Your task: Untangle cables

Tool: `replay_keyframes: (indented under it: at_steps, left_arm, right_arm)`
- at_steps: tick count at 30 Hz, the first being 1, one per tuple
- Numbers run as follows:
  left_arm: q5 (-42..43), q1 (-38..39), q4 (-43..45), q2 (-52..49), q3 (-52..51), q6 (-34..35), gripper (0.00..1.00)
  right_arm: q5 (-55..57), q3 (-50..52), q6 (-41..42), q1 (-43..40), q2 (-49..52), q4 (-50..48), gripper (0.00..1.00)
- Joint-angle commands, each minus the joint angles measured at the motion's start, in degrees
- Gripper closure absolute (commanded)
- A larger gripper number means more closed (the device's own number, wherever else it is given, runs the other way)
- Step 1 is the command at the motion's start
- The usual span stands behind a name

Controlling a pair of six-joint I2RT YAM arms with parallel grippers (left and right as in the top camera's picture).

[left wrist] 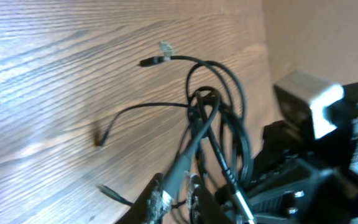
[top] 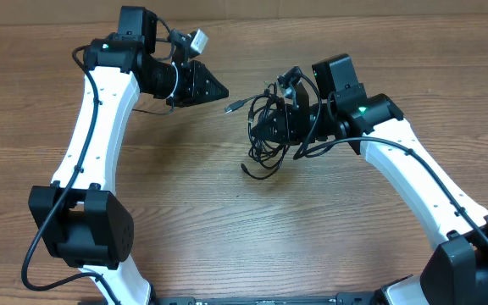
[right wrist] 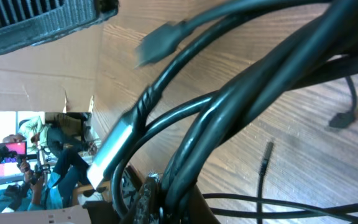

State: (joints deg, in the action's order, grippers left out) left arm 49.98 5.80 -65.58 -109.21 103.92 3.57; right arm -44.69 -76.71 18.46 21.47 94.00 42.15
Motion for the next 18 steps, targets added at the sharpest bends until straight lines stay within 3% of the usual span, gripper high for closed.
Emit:
replay_keyframes:
  at_steps: [1,15,18]
  left_arm:
    - [-2.47,1.03,-1.33,0.74,0.63,-4.94,0.76]
    - [-6.93,5.88,-0.15,0.72,0.33,-3.34,0.54]
    - [-4.81,6.6,0.07,0.72,0.33,0.48,0.37]
  right_arm:
    - [0.7,-0.63,-0.48,-0.2,-1.75,0.42,0.96]
    - [8.46,-4.83,-1.01,-0.17,-1.75,11.13,0.96]
    - [9.62,-7.48,-3.72,0.02,-1.75,10.97,0.96]
